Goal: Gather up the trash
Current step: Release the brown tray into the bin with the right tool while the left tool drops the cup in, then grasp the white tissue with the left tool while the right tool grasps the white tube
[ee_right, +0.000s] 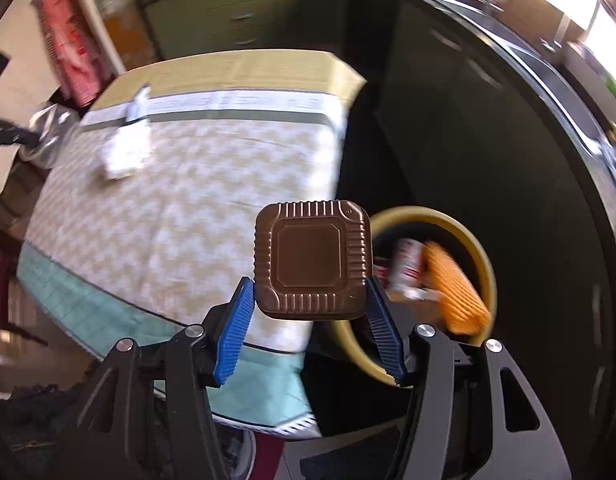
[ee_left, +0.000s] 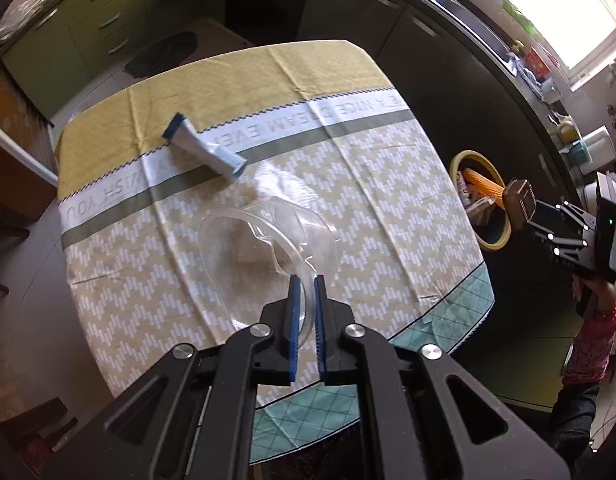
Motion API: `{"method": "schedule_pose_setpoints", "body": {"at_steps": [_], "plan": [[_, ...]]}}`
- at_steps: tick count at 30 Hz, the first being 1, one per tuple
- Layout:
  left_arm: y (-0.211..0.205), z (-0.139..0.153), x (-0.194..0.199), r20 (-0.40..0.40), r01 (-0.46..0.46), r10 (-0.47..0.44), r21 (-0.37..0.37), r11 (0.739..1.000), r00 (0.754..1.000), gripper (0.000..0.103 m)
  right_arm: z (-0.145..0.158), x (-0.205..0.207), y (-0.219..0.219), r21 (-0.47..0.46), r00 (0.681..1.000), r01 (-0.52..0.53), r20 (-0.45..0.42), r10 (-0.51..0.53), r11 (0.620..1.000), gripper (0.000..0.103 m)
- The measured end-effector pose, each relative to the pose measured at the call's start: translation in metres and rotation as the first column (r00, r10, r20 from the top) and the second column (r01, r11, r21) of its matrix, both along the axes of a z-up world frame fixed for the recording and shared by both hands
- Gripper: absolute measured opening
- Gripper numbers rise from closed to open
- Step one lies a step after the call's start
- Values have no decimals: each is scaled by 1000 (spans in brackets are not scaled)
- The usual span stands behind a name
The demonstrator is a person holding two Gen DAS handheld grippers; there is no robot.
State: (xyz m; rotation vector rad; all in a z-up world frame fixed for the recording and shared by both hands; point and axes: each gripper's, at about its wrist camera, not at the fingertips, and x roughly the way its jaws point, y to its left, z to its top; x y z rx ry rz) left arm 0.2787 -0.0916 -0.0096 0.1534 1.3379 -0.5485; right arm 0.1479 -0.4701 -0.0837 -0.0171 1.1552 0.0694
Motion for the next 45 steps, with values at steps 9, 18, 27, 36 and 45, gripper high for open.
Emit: {"method": "schedule_pose_setpoints", "body": {"at_steps": [9, 18, 27, 36, 45], "plan": [[-149, -2, -15, -16, 231, -231, 4, 973, 973, 7, -67, -16, -140, 39, 961, 271, -68, -268, 962, 57], [-313, -35, -26, -40, 421, -421, 5, 907, 906, 7, -113, -11, -136, 71, 972, 210, -125, -200, 975, 64], [-422, -80, -24, -32, 497, -496, 52, 866, 867, 7, -73, -53, -157, 139, 967, 256, -30, -255, 957, 66], [-460, -123, -12, -56, 476, -473, 110, 872, 879, 7, -34, -103, -173, 133, 956, 284, 36, -291, 949, 68], [-463, -141, -19, -72, 476, -471, 130, 870, 879, 41, -27, -118, -171, 134, 955, 287, 38, -294, 949, 68]]}}
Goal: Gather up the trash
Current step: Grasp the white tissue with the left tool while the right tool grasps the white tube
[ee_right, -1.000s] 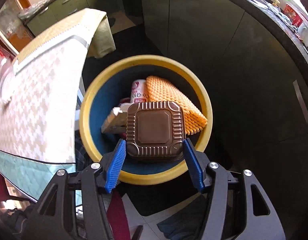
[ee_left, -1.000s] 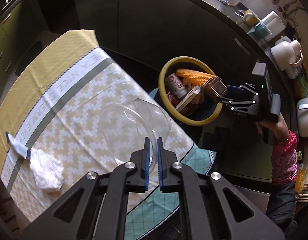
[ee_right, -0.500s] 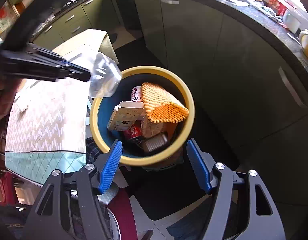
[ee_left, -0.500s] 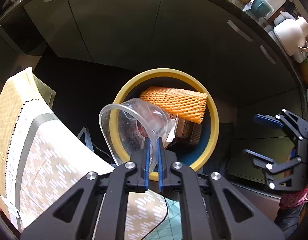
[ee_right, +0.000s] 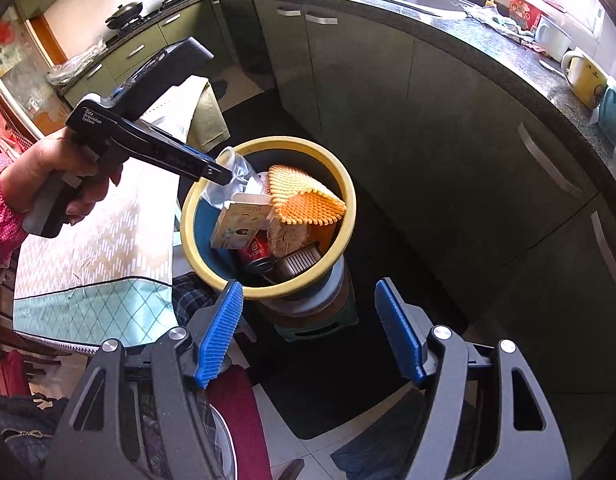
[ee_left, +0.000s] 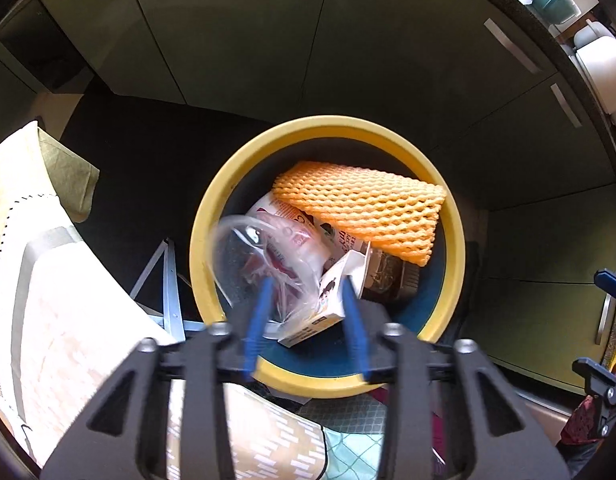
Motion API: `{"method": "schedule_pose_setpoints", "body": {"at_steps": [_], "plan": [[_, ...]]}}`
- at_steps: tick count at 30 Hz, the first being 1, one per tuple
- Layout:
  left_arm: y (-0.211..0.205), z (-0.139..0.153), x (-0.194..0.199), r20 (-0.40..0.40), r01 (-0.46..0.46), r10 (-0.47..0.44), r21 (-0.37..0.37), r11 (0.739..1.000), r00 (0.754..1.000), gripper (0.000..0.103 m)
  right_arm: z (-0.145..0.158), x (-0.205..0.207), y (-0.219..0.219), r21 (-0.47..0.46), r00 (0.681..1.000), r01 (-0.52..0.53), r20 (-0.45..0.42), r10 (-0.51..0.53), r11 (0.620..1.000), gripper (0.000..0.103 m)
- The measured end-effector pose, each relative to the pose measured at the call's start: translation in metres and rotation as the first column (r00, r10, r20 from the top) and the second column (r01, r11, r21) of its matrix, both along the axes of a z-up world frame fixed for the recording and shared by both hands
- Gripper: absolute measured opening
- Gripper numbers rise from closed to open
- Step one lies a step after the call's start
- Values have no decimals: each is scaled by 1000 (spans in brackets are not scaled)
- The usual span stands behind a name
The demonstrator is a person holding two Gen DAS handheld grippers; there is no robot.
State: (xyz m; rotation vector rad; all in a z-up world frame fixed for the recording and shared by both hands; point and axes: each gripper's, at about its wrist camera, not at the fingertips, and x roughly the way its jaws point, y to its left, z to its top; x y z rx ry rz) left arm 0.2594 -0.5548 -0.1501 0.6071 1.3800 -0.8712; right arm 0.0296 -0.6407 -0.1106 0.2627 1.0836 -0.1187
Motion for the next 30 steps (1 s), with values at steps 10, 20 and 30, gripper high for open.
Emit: {"method": "schedule_pose_setpoints", "body": {"at_steps": [10, 20, 30], "plan": [[141, 103, -10, 109, -58, 57, 9, 998, 992, 47, 16, -3, 23, -33, 998, -42, 37, 43, 999, 72], [379, 89, 43, 202, -438, 406, 151, 886, 891, 53, 15, 28, 72, -29, 988, -155, 17, 156, 987, 72], [399, 17, 79, 76, -443, 436, 160, 882, 897, 53, 32, 43, 132, -94, 966, -258, -35, 256, 962, 72]]}}
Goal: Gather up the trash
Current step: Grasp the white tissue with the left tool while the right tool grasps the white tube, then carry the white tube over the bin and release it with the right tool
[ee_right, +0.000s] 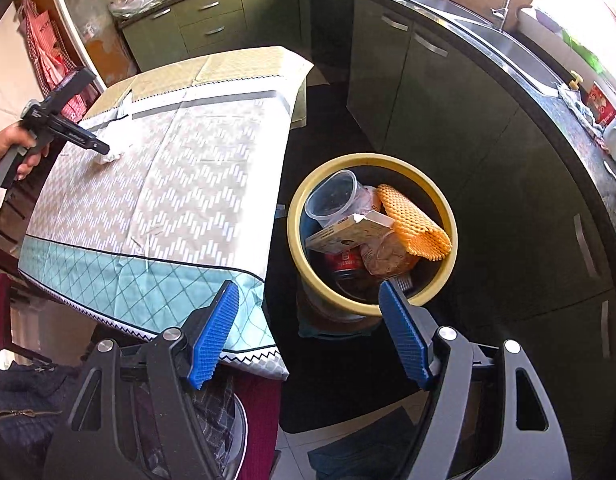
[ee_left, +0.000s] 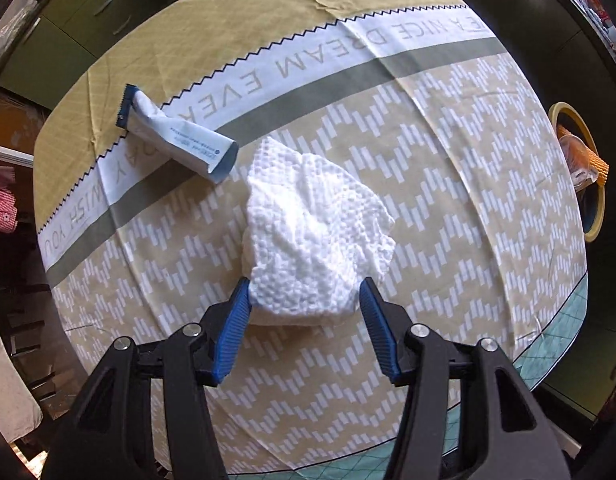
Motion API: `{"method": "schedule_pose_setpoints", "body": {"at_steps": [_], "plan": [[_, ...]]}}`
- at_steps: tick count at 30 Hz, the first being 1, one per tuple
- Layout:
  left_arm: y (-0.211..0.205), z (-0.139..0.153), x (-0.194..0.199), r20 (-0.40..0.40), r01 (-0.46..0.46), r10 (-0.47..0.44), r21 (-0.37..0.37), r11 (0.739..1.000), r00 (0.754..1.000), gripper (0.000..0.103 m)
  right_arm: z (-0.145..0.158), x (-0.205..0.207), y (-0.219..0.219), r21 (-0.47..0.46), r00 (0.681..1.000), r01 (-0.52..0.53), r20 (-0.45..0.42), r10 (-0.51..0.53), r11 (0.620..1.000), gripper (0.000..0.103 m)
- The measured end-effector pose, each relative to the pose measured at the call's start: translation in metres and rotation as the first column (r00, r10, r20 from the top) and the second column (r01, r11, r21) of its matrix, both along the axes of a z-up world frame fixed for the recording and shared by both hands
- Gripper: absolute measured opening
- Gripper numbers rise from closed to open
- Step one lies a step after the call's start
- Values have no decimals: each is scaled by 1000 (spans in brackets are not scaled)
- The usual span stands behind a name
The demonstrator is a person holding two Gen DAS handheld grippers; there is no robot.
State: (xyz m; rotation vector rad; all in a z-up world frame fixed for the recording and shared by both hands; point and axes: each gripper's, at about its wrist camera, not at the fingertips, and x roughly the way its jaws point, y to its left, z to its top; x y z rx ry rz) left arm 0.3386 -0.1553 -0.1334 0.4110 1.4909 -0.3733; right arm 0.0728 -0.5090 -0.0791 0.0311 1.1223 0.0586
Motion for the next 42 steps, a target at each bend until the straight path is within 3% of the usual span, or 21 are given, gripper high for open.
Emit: {"method": "schedule_pose_setpoints", "body": {"at_steps": [2, 3, 6, 12, 18, 22, 27, 32, 35, 37, 42], "plan": [[-1, -6, 2, -9, 3, -3, -20, 1000, 1000, 49, 3, 3, 4, -12, 1000, -1, -4, 1, 1000, 72], [-1, -8, 3, -18, 1, -2, -25, 1000, 1000, 32, 3, 5, 6, -16, 1000, -2, -5, 2, 1000, 72], [9, -6, 2, -11, -8, 7, -59, 998, 1000, 14, 9, 19, 18, -27, 1000, -22, -2, 22, 999, 72], [68, 38, -31, 91, -30, 45, -163, 986, 995, 13, 25, 91, 92, 37, 979, -200, 37, 199, 979, 72], [144, 79, -75, 134, -78, 104, -183, 980, 986, 13, 12, 201, 226, 155, 912, -409, 30, 410, 899, 72], [175, 97, -96, 148, -88, 117, -191, 978, 982, 13, -8, 268, 315, 117, 878, -478, 18, 479, 871, 72], [189, 96, -107, 140, -78, 108, -205, 976, 984, 14, -51, 329, 386, 44, 864, -491, -98, 493, 870, 62], [192, 86, -111, 117, -65, 91, -211, 975, 989, 14, -78, 358, 405, 22, 869, -467, -174, 464, 884, 55], [189, 81, -112, 106, -51, 75, -217, 975, 991, 14, -93, 365, 402, 81, 862, -441, -240, 447, 894, 36], [186, 79, -111, 104, -43, 67, -219, 975, 992, 14, -95, 366, 398, 104, 865, -428, -240, 441, 898, 19], [173, 81, -113, 111, -20, 45, -220, 975, 993, 15, -64, 336, 364, 151, 876, -429, -174, 451, 891, 15]]}}
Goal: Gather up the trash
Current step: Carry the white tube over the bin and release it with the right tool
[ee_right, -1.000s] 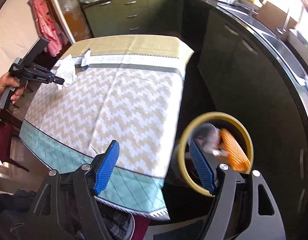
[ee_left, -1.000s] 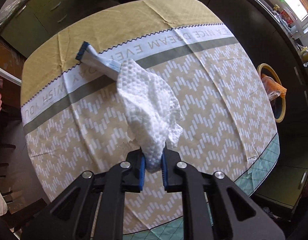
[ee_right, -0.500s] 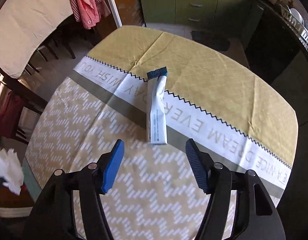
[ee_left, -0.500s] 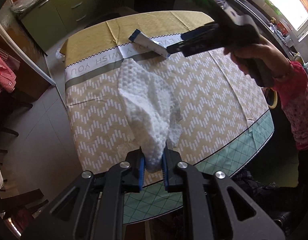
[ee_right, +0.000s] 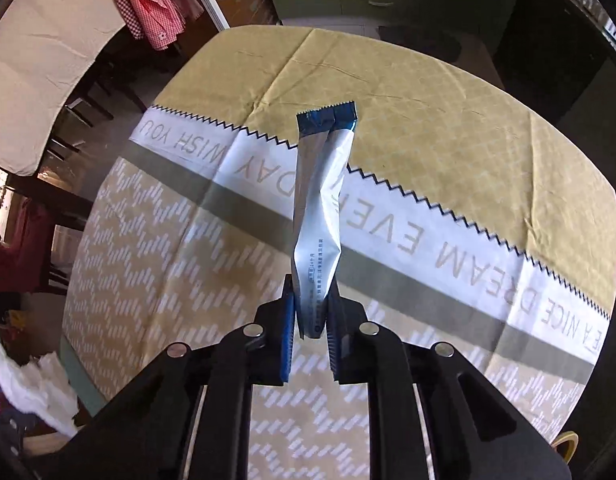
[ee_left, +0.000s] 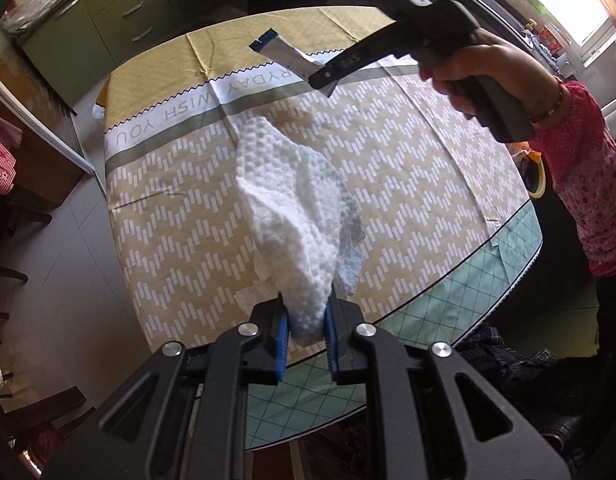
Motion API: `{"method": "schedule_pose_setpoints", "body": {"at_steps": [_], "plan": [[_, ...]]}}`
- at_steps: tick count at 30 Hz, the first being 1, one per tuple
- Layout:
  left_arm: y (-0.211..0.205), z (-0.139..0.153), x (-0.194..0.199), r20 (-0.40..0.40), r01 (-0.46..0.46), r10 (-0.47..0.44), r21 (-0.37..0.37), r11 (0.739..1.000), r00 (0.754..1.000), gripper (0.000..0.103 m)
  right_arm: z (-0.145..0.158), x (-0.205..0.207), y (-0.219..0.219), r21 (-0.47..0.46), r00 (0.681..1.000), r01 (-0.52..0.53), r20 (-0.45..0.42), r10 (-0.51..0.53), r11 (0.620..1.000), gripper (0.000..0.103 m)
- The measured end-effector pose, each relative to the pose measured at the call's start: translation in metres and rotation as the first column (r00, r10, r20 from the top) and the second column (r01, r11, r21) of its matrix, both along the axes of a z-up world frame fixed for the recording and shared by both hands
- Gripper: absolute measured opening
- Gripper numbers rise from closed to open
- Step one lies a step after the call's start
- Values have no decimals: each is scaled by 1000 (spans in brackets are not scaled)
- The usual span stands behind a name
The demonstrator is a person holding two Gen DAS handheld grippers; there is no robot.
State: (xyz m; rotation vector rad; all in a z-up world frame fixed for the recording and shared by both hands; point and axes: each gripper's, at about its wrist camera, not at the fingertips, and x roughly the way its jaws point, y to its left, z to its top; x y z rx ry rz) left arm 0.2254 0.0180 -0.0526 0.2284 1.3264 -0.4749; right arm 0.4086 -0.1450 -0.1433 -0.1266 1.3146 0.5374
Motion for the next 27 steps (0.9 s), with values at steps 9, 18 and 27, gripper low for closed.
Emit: {"method": "schedule_pose_setpoints", "body": {"at_steps": [9, 18, 27], "plan": [[-67, 1, -6, 11, 135, -135, -22, 991, 991, 15, 62, -151, -210, -43, 971, 222, 101, -216, 974, 15], [-159, 3, -15, 6, 273, -273, 0, 962, 962, 17, 16, -259, -433, -179, 832, 541, -29, -554, 822, 16], [-219, 0, -29, -24, 368, -367, 64, 928, 930, 18, -46, -263, -451, -133, 827, 542, -93, -554, 830, 26]]}}
